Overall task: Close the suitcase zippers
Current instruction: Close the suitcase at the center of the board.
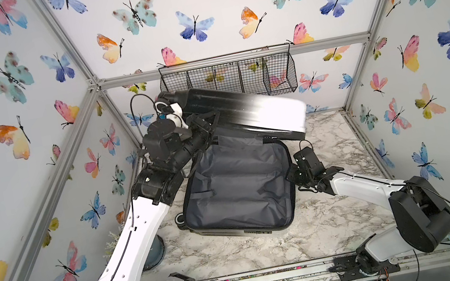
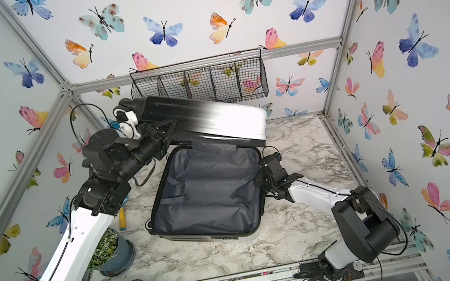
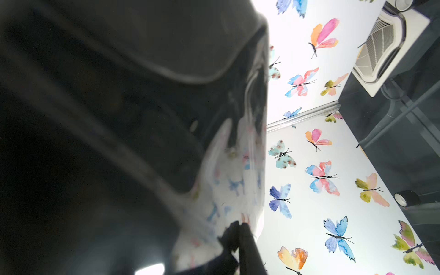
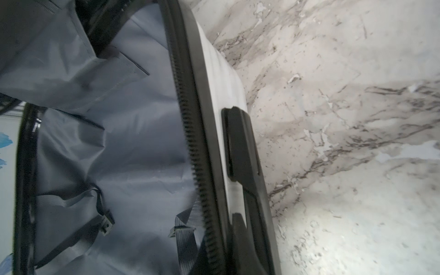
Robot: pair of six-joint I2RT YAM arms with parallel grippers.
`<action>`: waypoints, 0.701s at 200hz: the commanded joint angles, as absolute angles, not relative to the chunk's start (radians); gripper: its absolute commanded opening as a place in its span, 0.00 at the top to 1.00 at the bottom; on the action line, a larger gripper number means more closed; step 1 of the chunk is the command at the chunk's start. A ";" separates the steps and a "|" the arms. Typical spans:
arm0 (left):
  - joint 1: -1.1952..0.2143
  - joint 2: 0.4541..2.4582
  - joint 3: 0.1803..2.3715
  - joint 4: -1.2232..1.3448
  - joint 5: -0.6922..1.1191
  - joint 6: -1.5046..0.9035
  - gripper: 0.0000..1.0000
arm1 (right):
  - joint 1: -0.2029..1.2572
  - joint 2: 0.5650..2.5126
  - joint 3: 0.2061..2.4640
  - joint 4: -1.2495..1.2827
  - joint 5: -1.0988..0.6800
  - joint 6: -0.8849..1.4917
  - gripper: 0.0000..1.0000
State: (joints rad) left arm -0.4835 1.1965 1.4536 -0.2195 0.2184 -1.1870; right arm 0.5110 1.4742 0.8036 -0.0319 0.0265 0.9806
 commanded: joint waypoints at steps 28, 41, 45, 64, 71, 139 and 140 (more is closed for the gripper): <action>-0.486 0.964 1.239 -0.431 0.145 -1.158 0.77 | 0.499 1.447 0.758 0.189 -0.044 1.146 0.61; -0.486 0.949 1.224 -0.465 0.135 -1.152 0.75 | 0.499 1.421 0.730 0.184 -0.064 1.131 0.54; -0.486 0.946 1.216 -0.471 0.134 -1.152 0.75 | 0.499 1.413 0.726 0.168 -0.066 1.121 0.52; -0.486 0.929 1.182 -0.477 0.140 -1.154 0.74 | 0.498 1.368 0.735 0.017 -0.032 1.061 0.42; -0.486 0.925 1.170 -0.480 0.145 -1.155 0.73 | 0.496 1.341 0.725 -0.031 -0.003 1.049 0.39; -0.488 0.821 1.114 -0.658 0.119 -1.092 0.39 | 0.328 1.046 0.728 -0.409 0.150 0.829 0.19; -0.488 0.818 1.111 -0.659 0.119 -1.092 0.38 | 0.326 1.046 0.731 -0.411 0.152 0.825 0.19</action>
